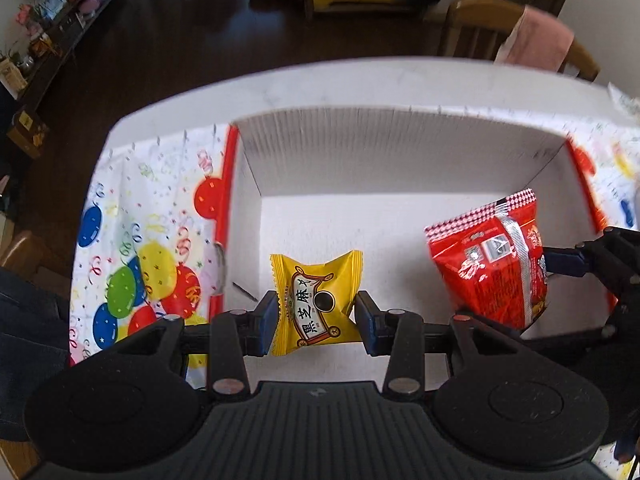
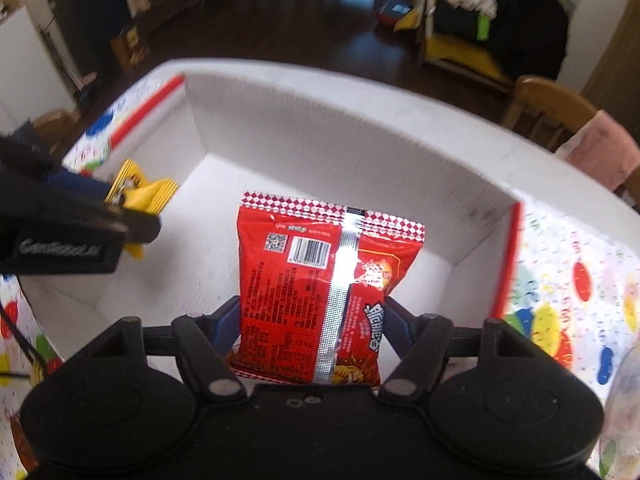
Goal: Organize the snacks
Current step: 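Carry both packets over the red box and open both tools to drop them, then withdraw both tools from the box back toward the snack pile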
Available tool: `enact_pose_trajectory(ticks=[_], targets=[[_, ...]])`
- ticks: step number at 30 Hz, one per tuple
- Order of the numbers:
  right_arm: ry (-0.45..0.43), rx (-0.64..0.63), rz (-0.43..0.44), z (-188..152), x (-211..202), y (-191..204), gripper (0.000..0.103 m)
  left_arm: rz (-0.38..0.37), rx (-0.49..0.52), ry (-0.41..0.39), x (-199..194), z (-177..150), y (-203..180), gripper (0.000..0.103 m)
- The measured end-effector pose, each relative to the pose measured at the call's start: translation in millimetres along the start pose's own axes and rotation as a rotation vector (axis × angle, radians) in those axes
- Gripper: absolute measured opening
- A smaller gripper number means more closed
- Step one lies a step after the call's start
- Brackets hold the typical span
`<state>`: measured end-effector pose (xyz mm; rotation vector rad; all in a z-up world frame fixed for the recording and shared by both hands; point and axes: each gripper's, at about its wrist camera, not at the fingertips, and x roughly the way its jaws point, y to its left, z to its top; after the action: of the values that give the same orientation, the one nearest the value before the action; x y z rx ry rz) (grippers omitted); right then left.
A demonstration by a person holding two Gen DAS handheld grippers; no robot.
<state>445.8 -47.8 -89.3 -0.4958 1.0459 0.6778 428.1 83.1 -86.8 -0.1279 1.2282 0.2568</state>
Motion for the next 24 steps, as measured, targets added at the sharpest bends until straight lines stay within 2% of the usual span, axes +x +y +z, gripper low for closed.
enact_pose_trajectory(ticks=[6,15,19,24], targets=[[0.07,-0.055,-0.003,-1,24,2,0.071,0.031,0.05,0.071,25,-1,-11,0.04],[0.139,-0.087,0.018,3,33,5,0.07,0.046,0.094,0.104,39,-7,-20,0.041],[0.148,-0.096,0.017,5,34,7,0.072,0.036,0.07,0.106,39,-5,-19,0.044],[0.116,-0.096,0.03,3,27,7,0.078,0.015,0.037,0.1,35,-7,-18,0.047]])
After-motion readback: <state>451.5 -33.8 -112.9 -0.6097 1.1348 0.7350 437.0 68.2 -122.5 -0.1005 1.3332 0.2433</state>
